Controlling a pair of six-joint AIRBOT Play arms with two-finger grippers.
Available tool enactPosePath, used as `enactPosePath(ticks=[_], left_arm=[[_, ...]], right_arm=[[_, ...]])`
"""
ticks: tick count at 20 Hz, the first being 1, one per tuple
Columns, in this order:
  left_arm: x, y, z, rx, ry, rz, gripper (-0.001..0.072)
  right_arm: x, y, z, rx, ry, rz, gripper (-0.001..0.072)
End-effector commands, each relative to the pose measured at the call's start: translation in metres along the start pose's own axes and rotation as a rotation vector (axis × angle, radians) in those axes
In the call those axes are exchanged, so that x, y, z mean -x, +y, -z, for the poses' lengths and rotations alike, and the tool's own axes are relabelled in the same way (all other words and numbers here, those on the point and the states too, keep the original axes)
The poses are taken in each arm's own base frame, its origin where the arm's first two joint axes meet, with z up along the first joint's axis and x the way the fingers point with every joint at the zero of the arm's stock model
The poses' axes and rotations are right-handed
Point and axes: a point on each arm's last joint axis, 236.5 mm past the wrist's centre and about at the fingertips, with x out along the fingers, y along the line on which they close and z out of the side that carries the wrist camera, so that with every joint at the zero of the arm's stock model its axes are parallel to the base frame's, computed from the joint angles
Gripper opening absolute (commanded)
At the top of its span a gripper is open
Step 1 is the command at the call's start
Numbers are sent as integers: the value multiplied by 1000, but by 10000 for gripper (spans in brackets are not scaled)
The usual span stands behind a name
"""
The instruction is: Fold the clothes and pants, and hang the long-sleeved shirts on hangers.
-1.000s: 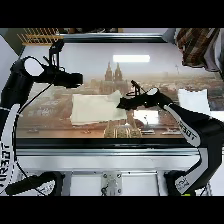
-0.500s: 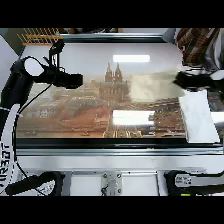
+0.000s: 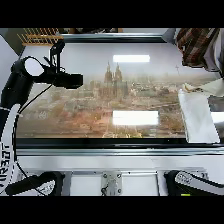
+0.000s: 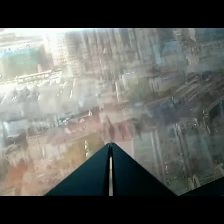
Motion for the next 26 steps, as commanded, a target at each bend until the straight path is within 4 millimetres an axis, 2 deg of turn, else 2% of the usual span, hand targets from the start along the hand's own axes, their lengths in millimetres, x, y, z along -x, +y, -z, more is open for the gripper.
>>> enactPosePath(ticks=[1, 6, 13, 18, 23, 24, 25, 26], left_arm=[[-1, -4, 2, -7, 8, 3, 7], [-4, -14, 6, -29, 16, 13, 7], [-5, -19, 7, -39, 21, 19, 7], [-5, -19, 7, -39, 21, 19, 7], [-5, -19, 7, -39, 21, 19, 7], [-5, -19, 7, -39, 21, 19, 7], [-5, -19, 7, -39, 21, 19, 7], [-5, -19, 7, -39, 21, 19, 7]], right_arm=[[28, 4, 3, -5, 14, 11, 8], [47, 0, 21, 34, 56, 50, 8], [55, -78, 83, 96, 265, 330, 9], [54, -95, 110, 91, 352, 373, 9], [60, -105, 116, 107, 385, 413, 26], [60, -104, 116, 107, 385, 413, 140], [60, -104, 115, 107, 384, 413, 368], [62, -103, 114, 109, 378, 411, 551]])
